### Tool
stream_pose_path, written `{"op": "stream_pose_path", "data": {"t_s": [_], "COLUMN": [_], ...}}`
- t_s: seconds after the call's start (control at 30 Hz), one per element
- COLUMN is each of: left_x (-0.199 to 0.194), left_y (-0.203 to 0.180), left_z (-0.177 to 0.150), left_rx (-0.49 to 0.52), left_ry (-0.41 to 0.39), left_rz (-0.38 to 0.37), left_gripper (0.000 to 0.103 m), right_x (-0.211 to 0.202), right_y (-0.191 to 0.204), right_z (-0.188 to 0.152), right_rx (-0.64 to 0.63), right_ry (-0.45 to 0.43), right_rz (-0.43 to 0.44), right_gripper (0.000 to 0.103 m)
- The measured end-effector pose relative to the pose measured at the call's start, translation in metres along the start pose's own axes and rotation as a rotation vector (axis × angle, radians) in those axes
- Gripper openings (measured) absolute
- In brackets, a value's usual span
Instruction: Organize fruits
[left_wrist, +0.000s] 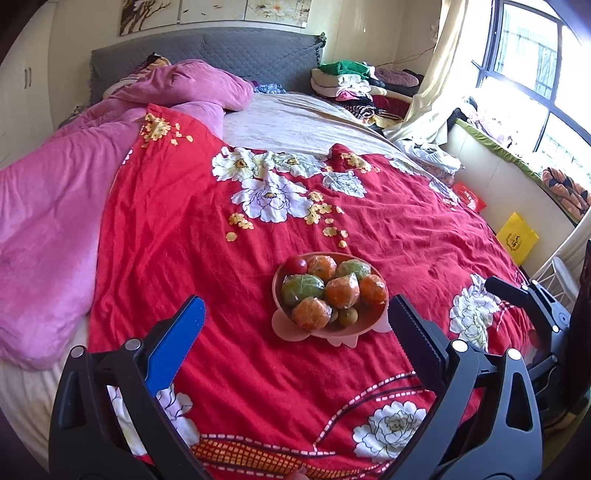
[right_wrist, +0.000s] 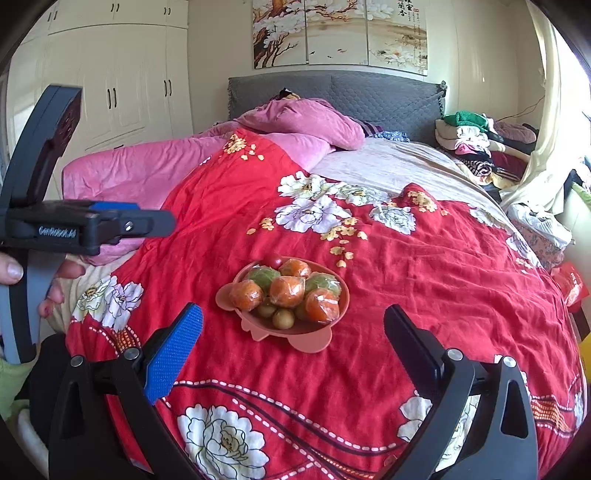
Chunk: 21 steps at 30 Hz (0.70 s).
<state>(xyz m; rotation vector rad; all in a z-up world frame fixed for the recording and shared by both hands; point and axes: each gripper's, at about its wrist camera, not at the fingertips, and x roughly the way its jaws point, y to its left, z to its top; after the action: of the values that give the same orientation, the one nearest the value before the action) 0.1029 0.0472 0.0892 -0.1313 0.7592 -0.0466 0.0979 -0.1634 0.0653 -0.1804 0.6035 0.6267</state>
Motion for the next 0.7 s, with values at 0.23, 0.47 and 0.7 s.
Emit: {"op": "stream_pose_path", "data": {"t_s": [0.23, 0.47, 0.7], "left_x": [-0.009, -0.010, 0.000], "left_y": [0.000, -0.006, -0.015], "left_z": [-0.018, -0.041, -0.065], "left_rx": [0.002, -0.012, -0.028], "left_ry": [-0.010, -0.005, 0.025], "left_rz": [0.046, 0.058, 0.049], "left_gripper": [0.093, 0.093, 0.093], "right_x": [-0.009, -0.013, -0.011], "right_y": [-0.001, -0.008, -0.010], "right_z": [-0.009, -0.020, -0.033], "right_rx": [0.000, 0.029, 0.044], "right_ry": [0.004, 0.017, 0.034], "right_rz": [-0.014, -0.033, -0.041], "right_gripper": [0.098, 0.098, 0.098]}}
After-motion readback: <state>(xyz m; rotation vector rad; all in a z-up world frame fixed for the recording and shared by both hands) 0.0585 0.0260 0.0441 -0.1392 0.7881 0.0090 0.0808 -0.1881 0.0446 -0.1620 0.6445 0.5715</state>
